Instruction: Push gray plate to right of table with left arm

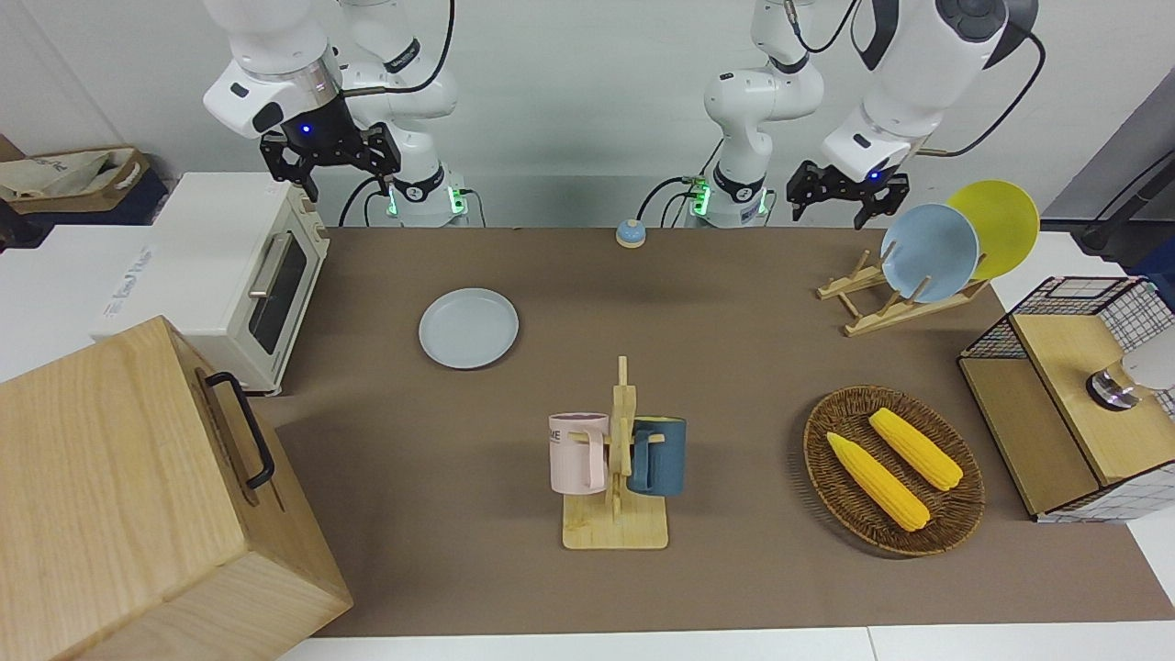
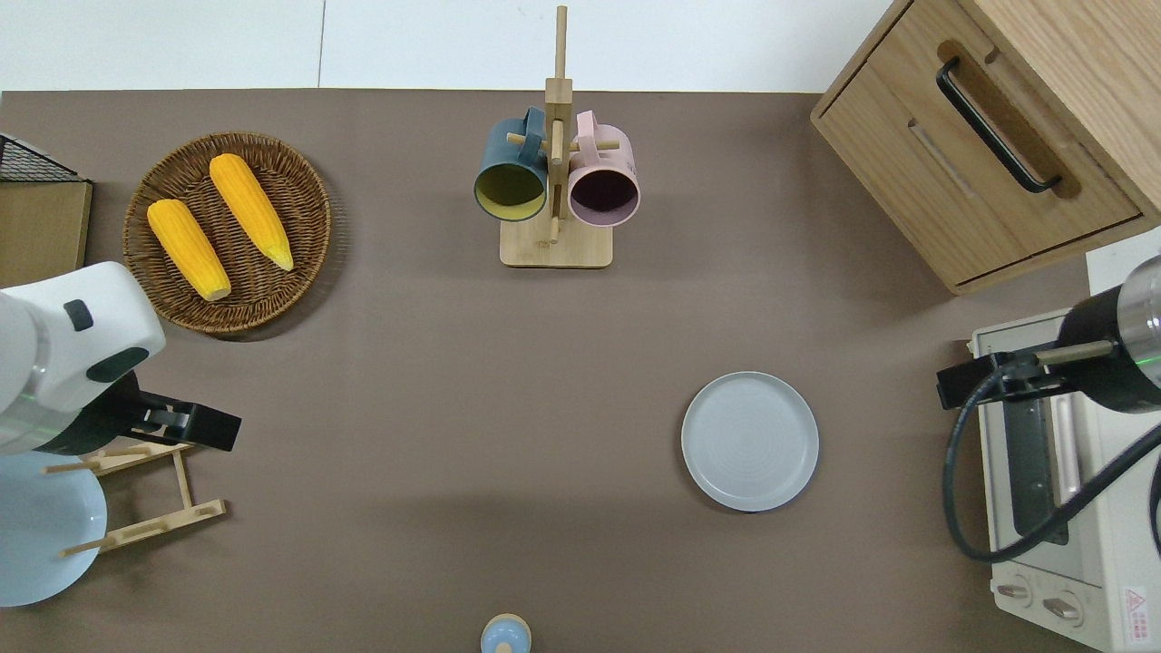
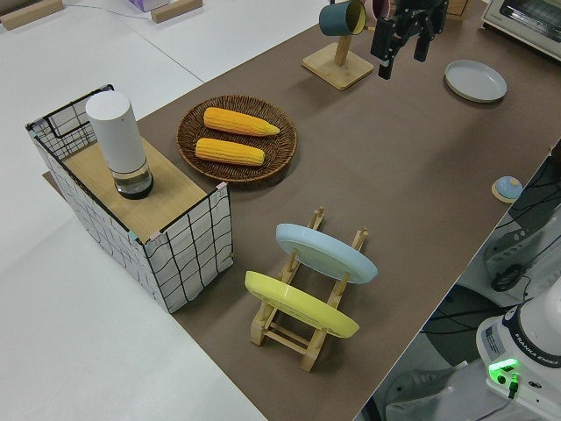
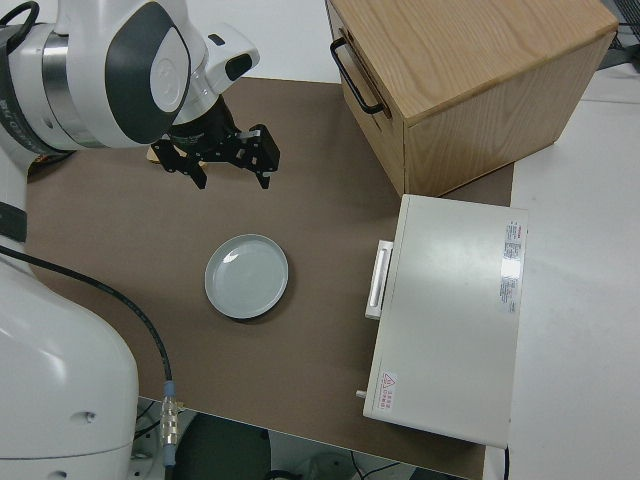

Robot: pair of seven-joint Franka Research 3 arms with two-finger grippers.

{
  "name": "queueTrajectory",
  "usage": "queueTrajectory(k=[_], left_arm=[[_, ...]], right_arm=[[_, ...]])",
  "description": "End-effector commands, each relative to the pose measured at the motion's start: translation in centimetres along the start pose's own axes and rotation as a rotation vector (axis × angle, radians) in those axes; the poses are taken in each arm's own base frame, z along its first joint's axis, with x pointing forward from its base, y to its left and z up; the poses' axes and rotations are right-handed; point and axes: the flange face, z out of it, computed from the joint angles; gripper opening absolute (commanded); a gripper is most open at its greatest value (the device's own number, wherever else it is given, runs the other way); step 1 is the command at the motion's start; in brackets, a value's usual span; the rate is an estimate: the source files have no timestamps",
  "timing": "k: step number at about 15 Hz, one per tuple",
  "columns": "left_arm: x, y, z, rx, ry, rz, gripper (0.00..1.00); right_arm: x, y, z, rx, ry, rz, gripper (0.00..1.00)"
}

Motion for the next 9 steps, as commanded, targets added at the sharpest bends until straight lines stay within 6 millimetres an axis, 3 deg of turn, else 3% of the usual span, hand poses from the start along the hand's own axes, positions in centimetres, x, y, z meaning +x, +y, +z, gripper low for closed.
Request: queueTrajectory(k=[1, 3, 9], left_arm=[[-0.6, -2.5, -1.5, 0.036, -0.007, 0.038, 0.99], [-0.9, -3.6, -1.5, 0.033, -0.006, 0.023, 0.99], [-0.7, -3.5, -1.7, 0.038, 0.012, 0.023, 0.99]], right_arm=[[-0.3, 0.1, -0.4, 0.004, -0.004, 0.015, 0.983], [-0.3, 0.1, -0.4, 0.004, -0.004, 0.013, 0.983], [-0.3, 0.1, -0.4, 0.004, -0.004, 0.013, 0.983]])
